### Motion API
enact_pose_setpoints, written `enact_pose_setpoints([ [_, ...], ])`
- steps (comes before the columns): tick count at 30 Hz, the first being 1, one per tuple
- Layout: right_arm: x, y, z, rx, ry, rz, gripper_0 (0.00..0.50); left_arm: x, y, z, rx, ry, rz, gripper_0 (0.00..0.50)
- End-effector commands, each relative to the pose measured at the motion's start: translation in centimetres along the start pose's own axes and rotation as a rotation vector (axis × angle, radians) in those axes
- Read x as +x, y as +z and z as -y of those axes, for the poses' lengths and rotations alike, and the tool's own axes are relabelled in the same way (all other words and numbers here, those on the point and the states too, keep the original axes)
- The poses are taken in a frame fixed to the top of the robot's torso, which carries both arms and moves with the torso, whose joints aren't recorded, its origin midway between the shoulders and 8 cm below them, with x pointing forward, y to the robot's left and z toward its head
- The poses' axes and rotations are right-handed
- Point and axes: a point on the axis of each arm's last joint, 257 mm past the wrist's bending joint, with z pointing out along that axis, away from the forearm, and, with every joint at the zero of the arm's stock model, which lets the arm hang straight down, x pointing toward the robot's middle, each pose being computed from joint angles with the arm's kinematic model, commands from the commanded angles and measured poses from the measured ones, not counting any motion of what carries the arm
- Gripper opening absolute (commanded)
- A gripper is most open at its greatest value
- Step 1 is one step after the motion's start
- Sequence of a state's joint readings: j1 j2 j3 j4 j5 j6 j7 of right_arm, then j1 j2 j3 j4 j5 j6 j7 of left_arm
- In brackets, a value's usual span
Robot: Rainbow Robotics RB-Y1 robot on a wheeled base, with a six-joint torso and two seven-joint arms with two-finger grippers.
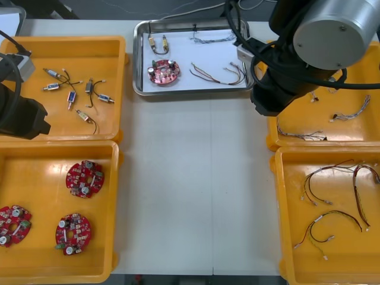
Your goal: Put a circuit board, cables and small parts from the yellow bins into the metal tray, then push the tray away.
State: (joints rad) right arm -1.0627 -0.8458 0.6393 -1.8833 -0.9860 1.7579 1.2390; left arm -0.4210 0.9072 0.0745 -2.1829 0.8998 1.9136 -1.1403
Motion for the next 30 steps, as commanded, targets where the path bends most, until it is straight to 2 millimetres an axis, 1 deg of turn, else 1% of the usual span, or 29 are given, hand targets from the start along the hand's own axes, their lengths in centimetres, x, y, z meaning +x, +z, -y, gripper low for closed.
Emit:
enact_pose_setpoints([
  [1,2.6,-1.2,2.7,0.018,0.166,0.002,0.500,-0.1,-1.2,-1.9,-0.057,0.044,0.019,0.500],
  [5,5.2,-1.3,3.7,0.003,0.304,-0.018,0.500,-0.1,-1.2,-1.9,-0.057,0.044,0.019,0.500],
  [6,5.5,-1.3,3.9,0.004,0.323,-0.022,0.500,-0.1,-1.2,-1.9,-0.057,0.044,0.019,0.500],
  [9,7.8,-1.8,5.1,0.005,0.427,-0.048,0.500,-0.1,-1.2,-1.9,-0.057,0.044,0.019,0.500],
  [10,8.1,-1.9,5.2,0.003,0.444,-0.051,0.500,-0.1,-1.2,-1.9,-0.057,0.044,0.019,0.500],
  [12,9.5,-2.1,5.7,-0.002,0.520,-0.073,0.500,-0.1,-1.2,-1.9,-0.057,0.044,0.019,0.500],
  [15,11.0,-2.4,6.4,-0.001,0.597,-0.088,0.500,-0.1,-1.2,-1.9,-0.057,0.044,0.019,0.500],
  [24,14.2,-2.7,7.9,-0.019,0.720,-0.092,0.500,-0.1,-1.2,-1.9,-0.057,0.044,0.019,0.500],
  [30,17.3,-2.8,8.9,-0.027,0.821,-0.104,0.500,-0.1,-1.2,-1.9,-0.057,0.044,0.019,0.500],
])
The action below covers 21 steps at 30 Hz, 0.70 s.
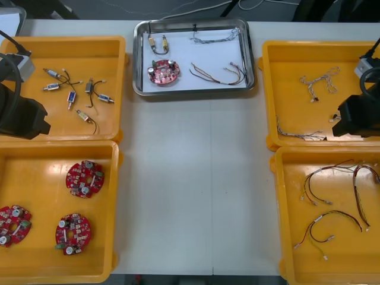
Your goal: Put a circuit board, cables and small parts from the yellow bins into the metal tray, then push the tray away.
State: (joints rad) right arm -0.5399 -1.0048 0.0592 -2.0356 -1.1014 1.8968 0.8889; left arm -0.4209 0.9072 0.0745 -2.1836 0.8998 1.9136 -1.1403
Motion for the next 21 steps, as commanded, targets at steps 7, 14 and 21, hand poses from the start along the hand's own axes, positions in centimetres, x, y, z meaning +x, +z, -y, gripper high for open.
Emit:
enact_pose_setpoints([
  [7,2.1,-0.9,5.0,0.081,0.090,0.054,0.500,-0.1,-1.2,-2.0,-0.057,0.043,0.019,0.500],
  [14,2.8,0.3,5.6,0.088,0.023,0.070,0.500,-0.1,-1.2,-2.0,-0.057,0.043,0.019,0.500],
  [21,3.7,1.0,5.4,0.055,0.006,0.075,0.500,-0.1,-1.2,-2.0,-0.057,0.043,0.019,0.500],
])
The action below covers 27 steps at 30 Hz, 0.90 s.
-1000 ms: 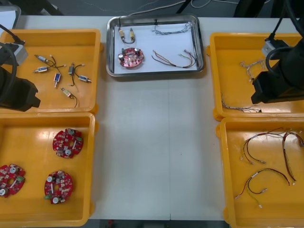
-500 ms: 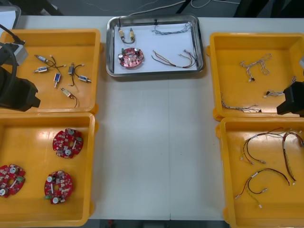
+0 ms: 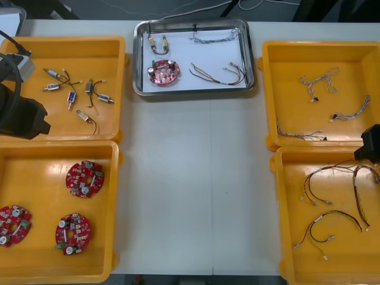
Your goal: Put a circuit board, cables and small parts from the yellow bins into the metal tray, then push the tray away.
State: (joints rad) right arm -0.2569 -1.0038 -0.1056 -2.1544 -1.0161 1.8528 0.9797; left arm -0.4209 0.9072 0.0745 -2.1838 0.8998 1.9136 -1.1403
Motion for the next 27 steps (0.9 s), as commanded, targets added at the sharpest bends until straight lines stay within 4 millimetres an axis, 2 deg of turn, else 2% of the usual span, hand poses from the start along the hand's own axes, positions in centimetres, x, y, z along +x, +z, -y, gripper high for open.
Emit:
enact_pose_setpoints([
  [1,-0.3,-0.8,0.6,0.002,-0.013,0.060,0.500,-0.1,-1.2,-2.0,-0.057,0.043,0.019,0.500],
  [15,1.3,1.1,-0.5,-0.022,-0.024,0.075,0.500,-0.1,-1.2,-2.0,-0.057,0.043,0.019,0.500],
  [27,2.1,2.1,-0.2,-0.024,-0.041,0.069,0.500,-0.1,-1.2,-2.0,-0.057,0.043,0.019,0.500],
])
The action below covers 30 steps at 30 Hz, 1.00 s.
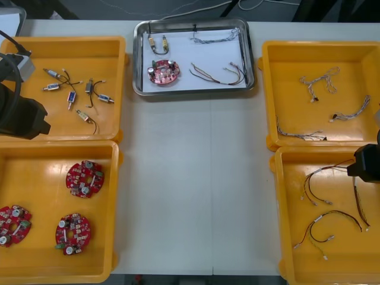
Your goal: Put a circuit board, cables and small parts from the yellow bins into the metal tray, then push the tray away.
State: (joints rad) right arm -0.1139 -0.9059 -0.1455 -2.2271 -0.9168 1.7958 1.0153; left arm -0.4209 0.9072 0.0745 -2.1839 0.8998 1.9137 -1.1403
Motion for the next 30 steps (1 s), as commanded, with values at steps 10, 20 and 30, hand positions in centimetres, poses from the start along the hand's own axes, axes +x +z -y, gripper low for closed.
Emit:
enact_pose_setpoints([
  [10,-0.32,0.02,0.62,0.006,-0.084,0.055,0.500,-0.10,-1.19,-1.96,-0.057,0.043,0.019,0.500],
  [20,-0.33,0.04,0.61,0.006,-0.093,0.056,0.500,-0.10,-1.19,-1.96,-0.057,0.043,0.019,0.500],
  [30,-0.33,0.04,0.61,0.006,-0.093,0.056,0.500,-0.10,-1.19,-1.96,-0.057,0.043,0.019,0.500],
])
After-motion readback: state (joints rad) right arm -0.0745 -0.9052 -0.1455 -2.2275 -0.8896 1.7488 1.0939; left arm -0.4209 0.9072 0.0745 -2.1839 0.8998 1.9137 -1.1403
